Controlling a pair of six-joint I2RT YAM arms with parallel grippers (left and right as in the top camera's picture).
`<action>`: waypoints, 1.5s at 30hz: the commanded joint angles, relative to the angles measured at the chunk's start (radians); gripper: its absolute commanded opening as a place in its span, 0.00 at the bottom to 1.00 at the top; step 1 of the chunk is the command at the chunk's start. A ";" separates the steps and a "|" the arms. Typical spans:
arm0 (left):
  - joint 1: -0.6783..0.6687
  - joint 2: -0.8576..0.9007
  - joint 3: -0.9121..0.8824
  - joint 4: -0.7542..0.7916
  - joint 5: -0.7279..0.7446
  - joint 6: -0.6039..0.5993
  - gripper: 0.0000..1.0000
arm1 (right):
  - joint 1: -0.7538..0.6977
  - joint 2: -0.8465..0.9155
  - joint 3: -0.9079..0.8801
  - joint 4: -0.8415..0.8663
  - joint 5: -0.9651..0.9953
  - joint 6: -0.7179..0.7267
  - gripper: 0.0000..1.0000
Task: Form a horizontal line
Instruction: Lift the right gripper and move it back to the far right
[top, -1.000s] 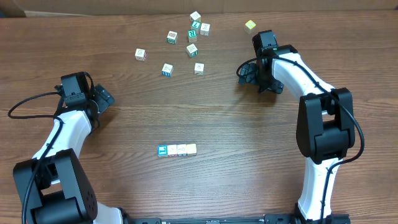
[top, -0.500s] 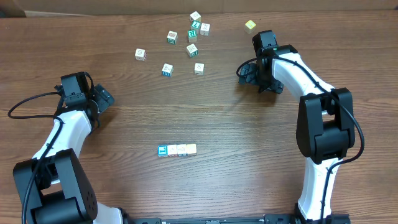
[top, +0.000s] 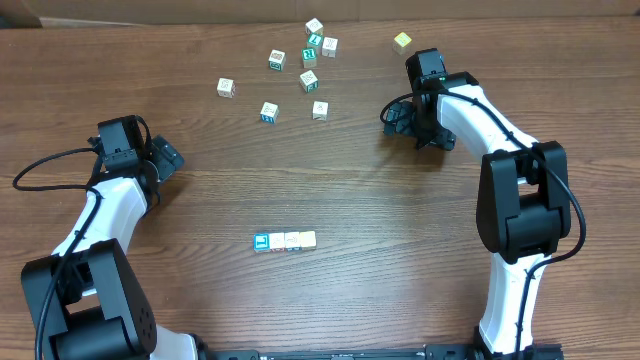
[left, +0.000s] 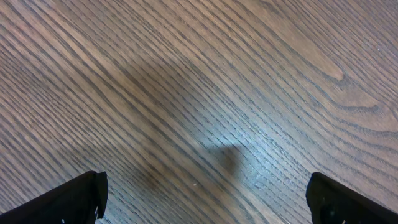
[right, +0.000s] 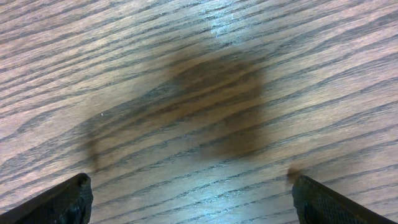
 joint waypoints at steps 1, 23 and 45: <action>-0.001 -0.005 0.013 0.000 -0.013 0.003 0.99 | 0.003 -0.008 -0.004 0.004 0.000 0.003 1.00; -0.001 -0.005 0.013 0.000 -0.013 0.004 0.99 | 0.004 -0.357 -0.004 0.003 0.000 0.003 1.00; -0.001 -0.005 0.013 0.000 -0.013 0.003 1.00 | 0.003 -0.613 -0.006 -0.117 0.008 -0.027 1.00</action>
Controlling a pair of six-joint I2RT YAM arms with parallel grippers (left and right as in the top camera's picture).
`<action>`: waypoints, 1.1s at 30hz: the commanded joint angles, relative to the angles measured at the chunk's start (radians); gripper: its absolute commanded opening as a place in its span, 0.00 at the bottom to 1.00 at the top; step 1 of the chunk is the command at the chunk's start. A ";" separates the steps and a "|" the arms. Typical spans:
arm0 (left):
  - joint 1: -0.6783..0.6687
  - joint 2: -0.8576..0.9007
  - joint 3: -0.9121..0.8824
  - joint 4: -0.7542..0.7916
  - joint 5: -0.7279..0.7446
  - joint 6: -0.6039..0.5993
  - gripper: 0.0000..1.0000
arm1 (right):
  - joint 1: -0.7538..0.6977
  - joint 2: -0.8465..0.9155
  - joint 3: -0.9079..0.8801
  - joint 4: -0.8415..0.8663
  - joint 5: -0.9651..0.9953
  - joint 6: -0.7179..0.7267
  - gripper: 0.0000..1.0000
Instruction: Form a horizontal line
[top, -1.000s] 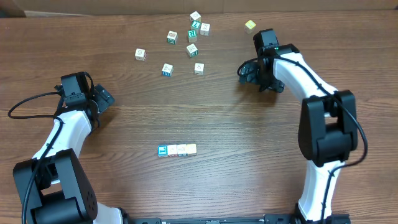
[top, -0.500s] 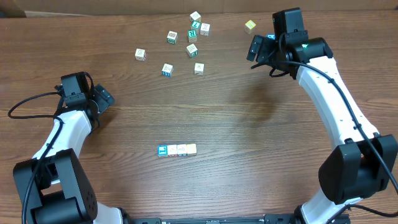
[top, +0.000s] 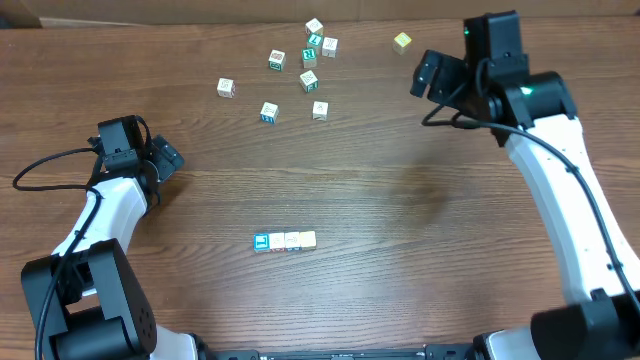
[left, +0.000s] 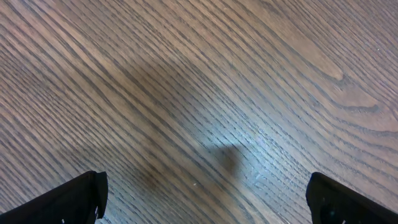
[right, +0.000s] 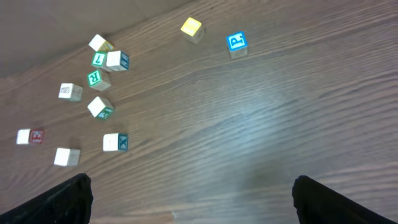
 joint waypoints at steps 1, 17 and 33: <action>-0.001 -0.005 0.013 0.000 -0.014 0.004 0.99 | 0.003 -0.046 -0.001 -0.016 0.007 -0.019 1.00; -0.001 -0.005 0.013 0.000 -0.014 0.003 1.00 | 0.002 -0.202 -0.549 0.430 0.042 -0.091 1.00; -0.001 -0.005 0.013 0.000 -0.013 0.003 0.99 | -0.004 -0.257 -0.707 0.457 0.063 -0.181 1.00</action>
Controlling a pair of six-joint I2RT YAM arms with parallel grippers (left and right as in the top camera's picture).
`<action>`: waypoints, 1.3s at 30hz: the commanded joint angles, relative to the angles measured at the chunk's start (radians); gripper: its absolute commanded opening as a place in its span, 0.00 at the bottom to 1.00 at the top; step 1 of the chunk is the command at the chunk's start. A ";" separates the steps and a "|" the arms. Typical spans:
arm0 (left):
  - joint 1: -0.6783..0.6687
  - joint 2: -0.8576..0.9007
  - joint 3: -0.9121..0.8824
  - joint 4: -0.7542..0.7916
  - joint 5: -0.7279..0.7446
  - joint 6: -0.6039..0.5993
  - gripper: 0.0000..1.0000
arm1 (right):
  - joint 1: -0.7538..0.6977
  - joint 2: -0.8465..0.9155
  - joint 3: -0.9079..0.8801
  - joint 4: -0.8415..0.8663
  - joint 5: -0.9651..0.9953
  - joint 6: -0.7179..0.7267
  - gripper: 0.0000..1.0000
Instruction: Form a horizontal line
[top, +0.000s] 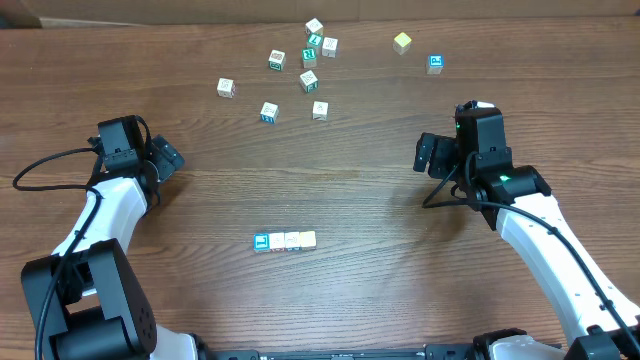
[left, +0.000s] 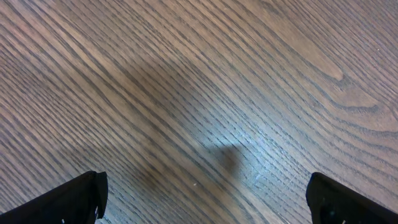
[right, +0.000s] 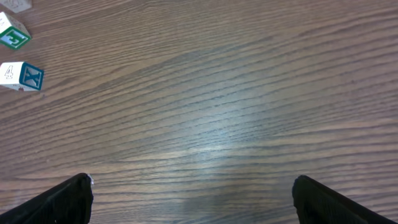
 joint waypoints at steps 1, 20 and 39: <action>-0.001 -0.005 0.013 0.000 -0.013 0.003 1.00 | -0.003 -0.023 -0.027 0.033 0.011 -0.041 1.00; -0.001 -0.005 0.013 0.000 -0.013 0.004 0.99 | -0.003 -0.023 -0.354 0.563 -0.132 -0.172 1.00; -0.001 -0.005 0.013 0.000 -0.013 0.004 0.99 | -0.036 -0.146 -0.662 0.885 -0.122 -0.164 1.00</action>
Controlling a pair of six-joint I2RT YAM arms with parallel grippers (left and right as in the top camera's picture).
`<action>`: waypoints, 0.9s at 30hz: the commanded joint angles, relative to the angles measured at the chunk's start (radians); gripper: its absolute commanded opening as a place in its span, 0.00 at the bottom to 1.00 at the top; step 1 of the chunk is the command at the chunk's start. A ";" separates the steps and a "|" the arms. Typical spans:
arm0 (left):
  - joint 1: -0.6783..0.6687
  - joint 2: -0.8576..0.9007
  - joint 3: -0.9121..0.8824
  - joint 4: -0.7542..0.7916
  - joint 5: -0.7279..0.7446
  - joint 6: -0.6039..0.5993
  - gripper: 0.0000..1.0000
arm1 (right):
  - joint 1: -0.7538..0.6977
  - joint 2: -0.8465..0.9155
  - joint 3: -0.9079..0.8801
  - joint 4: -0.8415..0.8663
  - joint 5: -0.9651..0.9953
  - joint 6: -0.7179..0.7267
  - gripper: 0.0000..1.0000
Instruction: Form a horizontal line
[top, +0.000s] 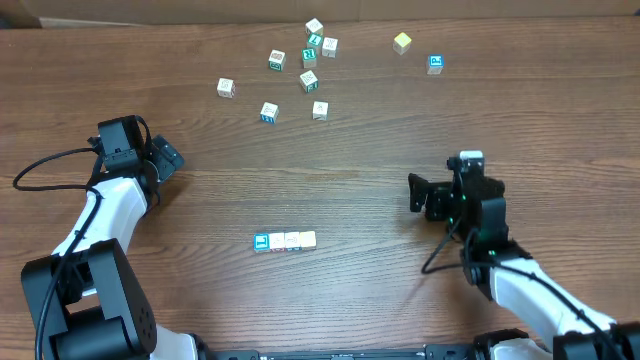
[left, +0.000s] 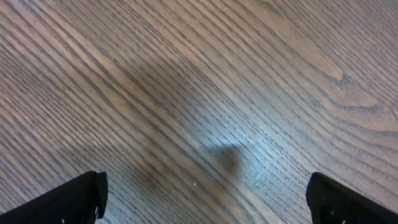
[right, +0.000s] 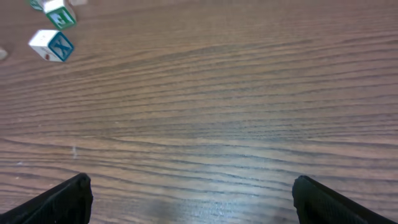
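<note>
A row of several small blocks (top: 285, 241) lies left to right at the front middle, a blue-faced block at its left end. Loose blocks (top: 309, 80) are scattered at the back, with a yellow block (top: 402, 42) and a blue-faced block (top: 435, 64) to their right. My right gripper (top: 418, 195) (right: 193, 202) is open over bare wood, well right of the row. Its view catches a blue X block (right: 51, 45) at the top left. My left gripper (top: 165, 157) (left: 205, 202) is open over bare wood at the left.
The wooden table (top: 360, 150) runs under everything. A black cable (top: 45, 165) loops beside the left arm. The right arm's white links (top: 530, 295) reach in from the front right corner.
My right gripper has moved toward the front of the table and sits lower in the overhead view, still open and empty. The left arm, the row and the loose blocks have not moved.
My right gripper was first open, low over bare wood at the back right, the arm covering the blue-faced block's spot. Then it was high near the yellow and blue-faced blocks. Later it stood nearer mid-table, now nearer the front. The row and left arm stayed put.
</note>
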 joint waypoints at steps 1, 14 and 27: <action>-0.001 -0.005 0.013 0.000 -0.013 0.003 0.99 | -0.004 -0.059 -0.053 0.042 0.002 -0.001 1.00; -0.001 -0.005 0.013 0.000 -0.013 0.003 1.00 | -0.004 -0.229 -0.168 0.025 0.002 0.000 1.00; -0.001 -0.005 0.013 0.000 -0.013 0.003 0.99 | -0.003 -0.498 -0.326 0.032 0.006 -0.001 1.00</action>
